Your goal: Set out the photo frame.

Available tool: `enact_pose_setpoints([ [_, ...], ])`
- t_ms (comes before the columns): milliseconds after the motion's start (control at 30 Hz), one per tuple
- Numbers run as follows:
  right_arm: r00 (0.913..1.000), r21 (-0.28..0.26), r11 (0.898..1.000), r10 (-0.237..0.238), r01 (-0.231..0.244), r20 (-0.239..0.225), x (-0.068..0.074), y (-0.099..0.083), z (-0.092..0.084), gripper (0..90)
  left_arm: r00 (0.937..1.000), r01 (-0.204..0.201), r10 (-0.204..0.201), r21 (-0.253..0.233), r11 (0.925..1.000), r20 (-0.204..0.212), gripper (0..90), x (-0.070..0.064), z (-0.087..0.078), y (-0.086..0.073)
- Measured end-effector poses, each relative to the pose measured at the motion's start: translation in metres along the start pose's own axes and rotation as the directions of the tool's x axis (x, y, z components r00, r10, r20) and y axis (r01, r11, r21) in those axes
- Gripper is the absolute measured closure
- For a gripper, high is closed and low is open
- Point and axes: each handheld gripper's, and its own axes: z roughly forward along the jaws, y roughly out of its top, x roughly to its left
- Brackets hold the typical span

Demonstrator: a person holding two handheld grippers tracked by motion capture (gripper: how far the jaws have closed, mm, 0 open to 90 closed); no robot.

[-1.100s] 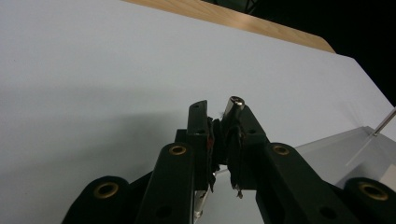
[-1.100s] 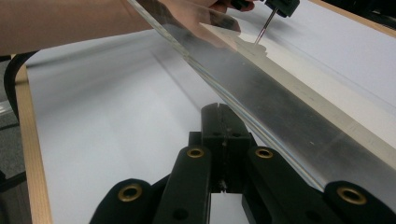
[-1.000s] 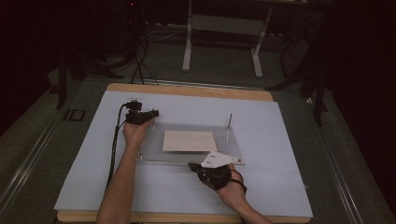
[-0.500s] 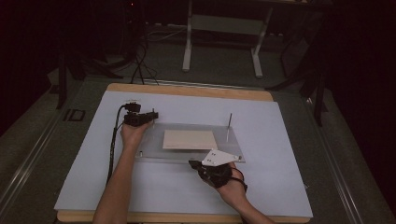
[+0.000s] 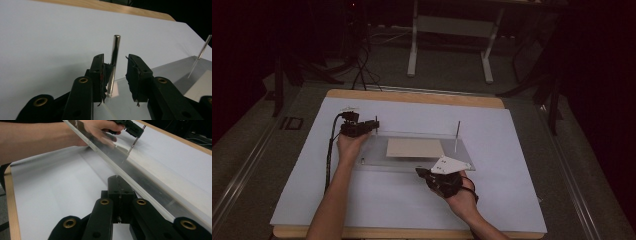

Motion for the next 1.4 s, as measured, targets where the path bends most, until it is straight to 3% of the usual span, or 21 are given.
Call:
enact_pose_setpoints([
  [167, 1.0000, -0.003, 1.000, -0.001, 0.001, 0.005, -0.001, 0.003, -0.001, 90.0, 0.9995, -0.016, 0.017, -0.021, 0.9997, 0.026, 65.6, -0.003, -0.011, 0.001],
  [767, 1.0000, -0.021, 1.000, 0.007, -0.007, 0.005, -0.010, 0.017, -0.002, 90.0, 0.9925, -0.114, 0.115, -0.036, 0.9929, 0.042, 63.6, -0.016, -0.034, -0.001],
  [900, 0.9995, -0.019, 0.999, 0.029, -0.029, -0.011, -0.015, 0.023, -0.003, 90.0, 0.9886, -0.137, 0.140, -0.057, 0.9890, 0.057, 63.4, -0.021, -0.042, 0.001],
  [1400, 0.9991, -0.028, 0.999, 0.043, -0.042, 0.004, -0.024, 0.036, -0.003, 90.0, 0.9762, -0.193, 0.200, -0.087, 0.9773, 0.083, 62.2, -0.034, -0.054, 0.004],
])
